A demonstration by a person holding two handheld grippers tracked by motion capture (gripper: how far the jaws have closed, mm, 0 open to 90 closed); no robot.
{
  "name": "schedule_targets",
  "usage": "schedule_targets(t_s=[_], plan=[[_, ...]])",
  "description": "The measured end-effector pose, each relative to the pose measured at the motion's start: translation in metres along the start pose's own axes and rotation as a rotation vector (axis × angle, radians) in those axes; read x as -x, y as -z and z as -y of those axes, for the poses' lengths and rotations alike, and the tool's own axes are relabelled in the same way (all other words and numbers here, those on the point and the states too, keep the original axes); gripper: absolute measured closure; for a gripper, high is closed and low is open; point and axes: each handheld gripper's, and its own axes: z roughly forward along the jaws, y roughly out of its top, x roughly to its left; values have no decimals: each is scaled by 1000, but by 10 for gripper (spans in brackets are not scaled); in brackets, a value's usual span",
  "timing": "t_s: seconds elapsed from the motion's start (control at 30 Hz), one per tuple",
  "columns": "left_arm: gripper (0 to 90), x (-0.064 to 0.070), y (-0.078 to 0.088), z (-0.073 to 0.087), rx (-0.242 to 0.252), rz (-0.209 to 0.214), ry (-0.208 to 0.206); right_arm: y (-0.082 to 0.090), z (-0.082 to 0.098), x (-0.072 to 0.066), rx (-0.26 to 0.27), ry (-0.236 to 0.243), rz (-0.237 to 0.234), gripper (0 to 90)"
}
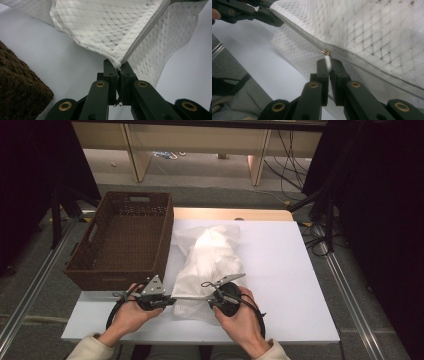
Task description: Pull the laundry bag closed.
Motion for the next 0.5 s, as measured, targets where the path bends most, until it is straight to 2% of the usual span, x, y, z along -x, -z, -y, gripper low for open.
schedule_targets(t_s=[0.03, 0.07, 0.2, 0.23, 0.27, 0.3, 0.33, 0.37, 0.4, 0.43, 0.47, 0.5], plan=[[858, 0, 0, 0, -1, -1, -1, 1, 0, 3, -1, 38, 3, 870], [858, 0, 0, 0, -2, 2, 3, 2, 1, 1, 8, 4, 8, 870], [856, -1, 0, 0, -17, -13, -11, 4, 2, 1, 7, 34, 2, 870], [854, 0, -1, 0, -16, -12, -21, 5, 2, -1, -3, 10, 2, 870], [851, 0, 0, 0, -23, -16, -31, 3, 2, -1, 11, -2, 3, 870], [844, 0, -2, 0, -16, -9, -32, 3, 2, 2, 4, 25, 4, 870], [836, 1, -2, 1, -13, -2, -31, 2, 2, 2, 9, 7, -3, 870], [830, 1, -2, 1, -18, -14, -40, 2, 2, 2, 13, 10, 9, 870], [829, 1, -2, 1, -13, -8, -34, 2, 2, 1, -1, -11, 6, 870], [836, 0, -1, 0, -14, -16, -35, 2, 2, 2, 3, -10, 1, 870], [845, 0, 0, 0, -18, -20, -32, 0, 2, 4, 13, 11, 2, 870], [850, 0, 1, -1, -23, -30, -35, -1, 3, 4, 10, -8, -9, 870]])
